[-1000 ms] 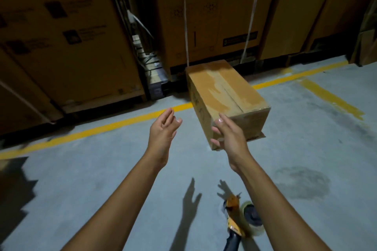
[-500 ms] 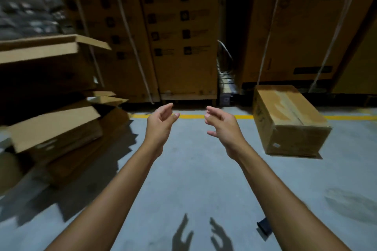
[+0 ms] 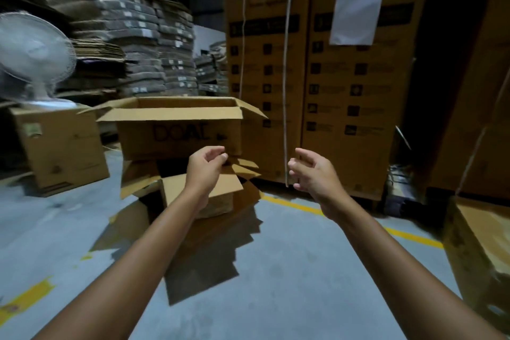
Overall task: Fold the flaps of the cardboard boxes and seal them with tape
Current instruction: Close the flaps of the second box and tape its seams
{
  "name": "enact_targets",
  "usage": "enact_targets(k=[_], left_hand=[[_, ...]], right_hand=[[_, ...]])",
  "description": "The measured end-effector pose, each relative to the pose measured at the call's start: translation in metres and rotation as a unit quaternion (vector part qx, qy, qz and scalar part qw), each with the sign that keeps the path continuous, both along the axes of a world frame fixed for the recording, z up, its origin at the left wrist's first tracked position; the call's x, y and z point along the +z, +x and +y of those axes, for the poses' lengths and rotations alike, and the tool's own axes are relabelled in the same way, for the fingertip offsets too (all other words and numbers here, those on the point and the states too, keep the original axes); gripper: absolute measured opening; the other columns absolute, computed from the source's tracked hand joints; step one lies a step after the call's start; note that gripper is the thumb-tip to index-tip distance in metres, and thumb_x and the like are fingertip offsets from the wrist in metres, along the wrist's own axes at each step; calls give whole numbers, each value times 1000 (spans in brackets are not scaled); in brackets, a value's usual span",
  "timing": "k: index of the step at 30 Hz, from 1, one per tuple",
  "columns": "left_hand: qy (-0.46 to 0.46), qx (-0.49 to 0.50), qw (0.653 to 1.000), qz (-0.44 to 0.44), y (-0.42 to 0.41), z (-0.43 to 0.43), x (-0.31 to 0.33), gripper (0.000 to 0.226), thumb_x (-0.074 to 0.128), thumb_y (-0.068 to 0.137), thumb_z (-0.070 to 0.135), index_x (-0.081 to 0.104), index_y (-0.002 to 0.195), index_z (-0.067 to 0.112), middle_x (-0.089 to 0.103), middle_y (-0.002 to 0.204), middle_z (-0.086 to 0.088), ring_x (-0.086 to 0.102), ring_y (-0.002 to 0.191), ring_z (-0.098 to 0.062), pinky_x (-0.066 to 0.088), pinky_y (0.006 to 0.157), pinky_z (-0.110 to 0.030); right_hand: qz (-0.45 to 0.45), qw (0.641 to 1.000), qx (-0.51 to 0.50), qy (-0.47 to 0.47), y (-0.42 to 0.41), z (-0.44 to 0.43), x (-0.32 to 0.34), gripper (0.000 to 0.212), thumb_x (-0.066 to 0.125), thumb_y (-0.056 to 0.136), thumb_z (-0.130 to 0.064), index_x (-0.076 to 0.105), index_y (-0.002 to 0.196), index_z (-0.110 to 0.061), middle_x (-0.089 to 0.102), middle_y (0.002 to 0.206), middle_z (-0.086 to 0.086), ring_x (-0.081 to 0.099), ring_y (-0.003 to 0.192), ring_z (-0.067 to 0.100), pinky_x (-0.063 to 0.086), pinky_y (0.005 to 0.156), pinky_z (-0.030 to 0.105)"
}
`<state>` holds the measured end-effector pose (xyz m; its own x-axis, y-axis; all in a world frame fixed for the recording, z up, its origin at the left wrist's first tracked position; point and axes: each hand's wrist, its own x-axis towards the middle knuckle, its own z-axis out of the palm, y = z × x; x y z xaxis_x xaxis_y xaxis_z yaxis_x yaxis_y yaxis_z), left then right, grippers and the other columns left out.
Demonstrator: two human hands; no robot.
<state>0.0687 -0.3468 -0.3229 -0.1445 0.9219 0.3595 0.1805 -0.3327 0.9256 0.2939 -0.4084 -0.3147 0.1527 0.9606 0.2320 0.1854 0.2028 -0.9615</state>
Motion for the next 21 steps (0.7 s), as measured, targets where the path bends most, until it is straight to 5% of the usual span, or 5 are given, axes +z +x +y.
enact_targets(k=[4, 9, 13, 16, 21], left_hand=[[10, 49, 998, 34, -46, 61, 18, 26, 58, 99, 14, 65, 124, 13, 64, 117, -1, 58, 113, -17, 46, 87, -26], [50, 111, 984, 132, -85, 167, 46, 23, 64, 96, 16, 68, 118, 15, 68, 117, -3, 61, 114, -17, 51, 98, -38], [91, 164, 955, 229, -92, 258, 77, 24, 68, 92, 12, 70, 116, 15, 68, 121, -3, 60, 117, -18, 45, 91, -27], [61, 145, 939, 306, -93, 331, 95, 45, 78, 84, 13, 64, 127, 18, 62, 133, -3, 57, 121, -21, 46, 90, -29], [-67, 58, 905, 417, -102, 439, 104, 94, 88, 68, 17, 39, 149, 22, 38, 155, -9, 39, 141, -30, 41, 109, -43]], right_hand=[[-57, 998, 12, 22, -19, 63, 18, 53, 62, 99, -22, 46, 149, -18, 60, 131, 6, 57, 121, 19, 51, 101, 42], [-139, 989, -3, 40, -35, 174, 35, 47, 63, 99, -27, 52, 144, -22, 59, 139, 6, 55, 127, 19, 49, 106, 49], [-209, 977, -11, 42, -45, 276, 49, 45, 61, 100, -29, 53, 144, -24, 56, 145, 6, 51, 133, 20, 46, 109, 43], [-281, 958, -17, 47, -56, 350, 62, 45, 58, 102, -29, 51, 146, -22, 52, 149, 6, 47, 138, 22, 43, 108, 39], [-410, 911, -3, 34, -76, 451, 80, 44, 50, 106, -23, 46, 149, -18, 51, 150, 9, 54, 129, 25, 50, 99, 35]])
